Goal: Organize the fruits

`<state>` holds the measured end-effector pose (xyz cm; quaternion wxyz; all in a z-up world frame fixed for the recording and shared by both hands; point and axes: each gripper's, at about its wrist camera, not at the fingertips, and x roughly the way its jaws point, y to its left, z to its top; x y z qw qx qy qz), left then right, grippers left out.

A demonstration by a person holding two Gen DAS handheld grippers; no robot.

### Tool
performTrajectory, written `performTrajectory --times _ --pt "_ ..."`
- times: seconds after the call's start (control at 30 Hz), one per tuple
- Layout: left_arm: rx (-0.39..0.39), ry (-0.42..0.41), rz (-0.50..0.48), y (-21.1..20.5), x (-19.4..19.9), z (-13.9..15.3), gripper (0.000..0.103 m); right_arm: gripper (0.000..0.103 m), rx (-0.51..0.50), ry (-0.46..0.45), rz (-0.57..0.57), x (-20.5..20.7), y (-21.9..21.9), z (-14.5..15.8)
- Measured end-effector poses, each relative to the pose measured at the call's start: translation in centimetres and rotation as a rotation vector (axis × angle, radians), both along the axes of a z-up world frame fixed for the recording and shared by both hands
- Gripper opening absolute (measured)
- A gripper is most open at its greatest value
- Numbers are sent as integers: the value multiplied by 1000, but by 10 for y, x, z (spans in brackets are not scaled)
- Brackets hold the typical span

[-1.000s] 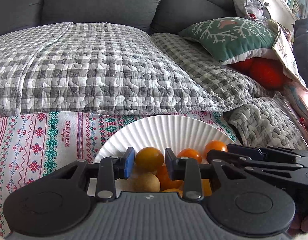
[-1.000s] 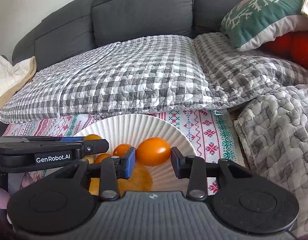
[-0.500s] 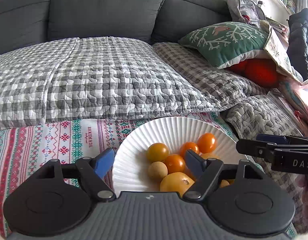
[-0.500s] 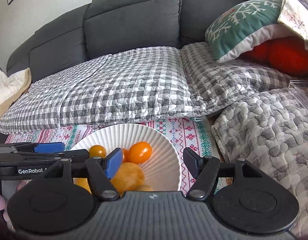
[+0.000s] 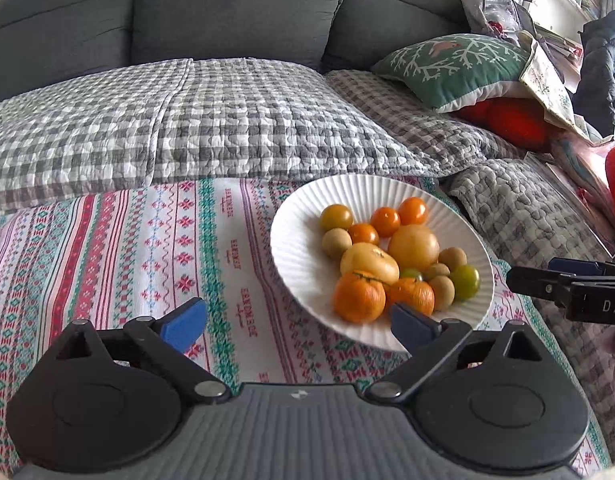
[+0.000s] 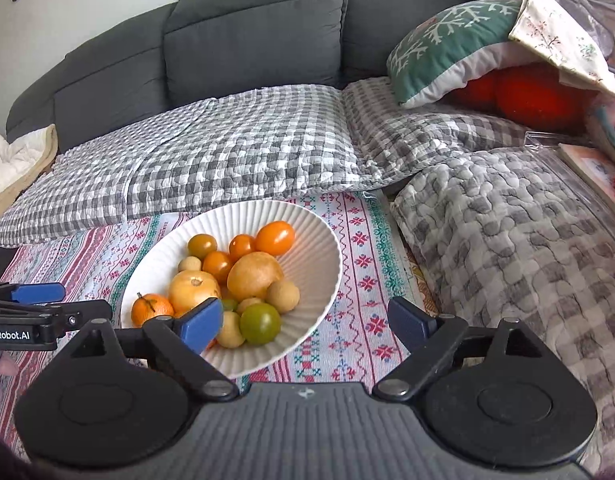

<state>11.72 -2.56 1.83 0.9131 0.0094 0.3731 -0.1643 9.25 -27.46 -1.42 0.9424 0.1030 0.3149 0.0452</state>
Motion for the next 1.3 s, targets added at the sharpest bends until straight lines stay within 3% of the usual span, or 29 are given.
performTrajectory --times 0.13,0.23,0.37,0.47,0.57,0.9,1.3 --pt "12 23 26 6 -20 -2 94 93 -14 29 -17 -18 12 -2" --pt "34 45 38 9 -34 -2 95 93 -79 71 -25 -28 26 -2" --pt "147 94 86 7 -48 -2 95 95 -143 106 -45 -40 40 7" --pt "152 113 114 10 -62 1 95 102 -103 114 -64 -57 41 9" --pt "176 128 113 7 -74 5 95 101 -127 155 -52 -64 47 7" --pt "229 102 154 -1 -91 12 95 102 -135 154 -33 -70 54 13" --pt "234 126 149 -4 -94 7 95 102 -178 145 3 -68 64 12"
